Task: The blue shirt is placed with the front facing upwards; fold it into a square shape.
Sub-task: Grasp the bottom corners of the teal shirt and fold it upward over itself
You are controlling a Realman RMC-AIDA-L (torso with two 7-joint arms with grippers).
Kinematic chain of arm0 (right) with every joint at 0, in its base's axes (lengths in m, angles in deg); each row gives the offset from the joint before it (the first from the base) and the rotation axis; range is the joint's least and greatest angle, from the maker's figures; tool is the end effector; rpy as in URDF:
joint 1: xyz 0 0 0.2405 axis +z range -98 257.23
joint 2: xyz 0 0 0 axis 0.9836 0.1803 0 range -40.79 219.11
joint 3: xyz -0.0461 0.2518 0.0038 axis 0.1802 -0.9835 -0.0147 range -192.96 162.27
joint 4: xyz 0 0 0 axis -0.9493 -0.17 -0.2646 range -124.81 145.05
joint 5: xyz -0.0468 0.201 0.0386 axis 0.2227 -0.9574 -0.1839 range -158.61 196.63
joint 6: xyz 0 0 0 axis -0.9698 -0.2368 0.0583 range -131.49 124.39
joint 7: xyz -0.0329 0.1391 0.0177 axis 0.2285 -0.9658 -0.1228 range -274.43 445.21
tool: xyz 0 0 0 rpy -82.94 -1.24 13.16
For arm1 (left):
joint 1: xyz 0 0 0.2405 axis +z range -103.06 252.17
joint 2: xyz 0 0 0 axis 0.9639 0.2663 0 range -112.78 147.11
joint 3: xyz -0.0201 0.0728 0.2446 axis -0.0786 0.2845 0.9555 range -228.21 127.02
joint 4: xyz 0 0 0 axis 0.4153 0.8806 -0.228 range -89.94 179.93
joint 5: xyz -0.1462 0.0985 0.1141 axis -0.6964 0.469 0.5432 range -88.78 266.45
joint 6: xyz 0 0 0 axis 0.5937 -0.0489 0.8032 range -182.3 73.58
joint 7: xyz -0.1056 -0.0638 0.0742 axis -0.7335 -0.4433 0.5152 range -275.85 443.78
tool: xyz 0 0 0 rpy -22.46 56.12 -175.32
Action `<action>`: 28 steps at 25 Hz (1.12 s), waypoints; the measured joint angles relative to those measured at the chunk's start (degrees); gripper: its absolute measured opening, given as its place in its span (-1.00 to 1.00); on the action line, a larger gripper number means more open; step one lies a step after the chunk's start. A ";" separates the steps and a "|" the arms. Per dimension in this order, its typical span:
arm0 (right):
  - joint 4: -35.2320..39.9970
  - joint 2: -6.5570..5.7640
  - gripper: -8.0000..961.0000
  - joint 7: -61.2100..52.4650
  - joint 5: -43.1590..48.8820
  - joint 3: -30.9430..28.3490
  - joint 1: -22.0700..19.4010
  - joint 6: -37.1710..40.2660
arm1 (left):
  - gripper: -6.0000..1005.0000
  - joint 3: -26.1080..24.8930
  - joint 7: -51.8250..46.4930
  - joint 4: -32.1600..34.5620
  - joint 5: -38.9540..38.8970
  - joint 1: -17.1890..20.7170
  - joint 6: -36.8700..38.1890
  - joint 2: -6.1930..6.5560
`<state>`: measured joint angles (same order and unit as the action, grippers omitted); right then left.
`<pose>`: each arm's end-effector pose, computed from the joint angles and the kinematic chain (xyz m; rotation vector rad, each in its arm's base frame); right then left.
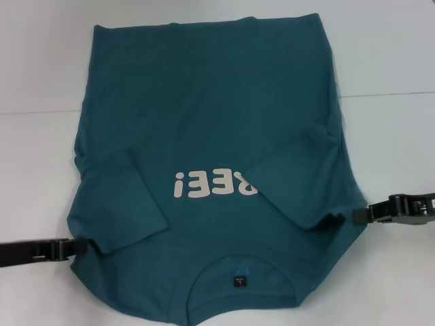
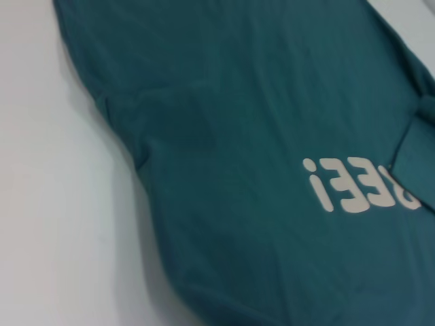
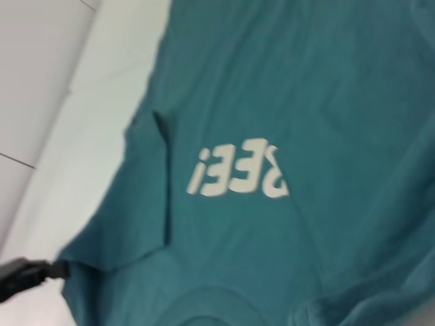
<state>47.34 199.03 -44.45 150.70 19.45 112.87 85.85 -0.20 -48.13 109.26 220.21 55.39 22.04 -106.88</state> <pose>0.3093 0.3438 0.0587 -2.3213 1.7661 0.3975 -0.2988 0.3212 0.0191 -2.2304 -1.4879 -0.2754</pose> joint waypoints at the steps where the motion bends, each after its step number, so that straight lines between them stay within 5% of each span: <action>1: 0.01 -0.03 -0.88 0.80 -0.90 -0.48 -0.50 0.53 | -0.99 -0.24 0.55 -0.33 -0.83 0.30 0.22 0.01; 21: -0.03 1.43 -0.88 13.61 -6.18 -6.63 -8.01 8.97 | -0.99 -5.26 8.06 -4.17 -8.18 3.47 6.96 0.03; 28: 0.16 1.08 -0.88 15.76 -6.47 -8.36 -11.70 10.09 | -0.99 -5.41 8.45 -4.23 -8.22 4.66 9.22 -0.05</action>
<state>47.50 200.12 -28.70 144.23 11.09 101.17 95.94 -5.61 -39.69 105.03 211.99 60.05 31.26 -106.93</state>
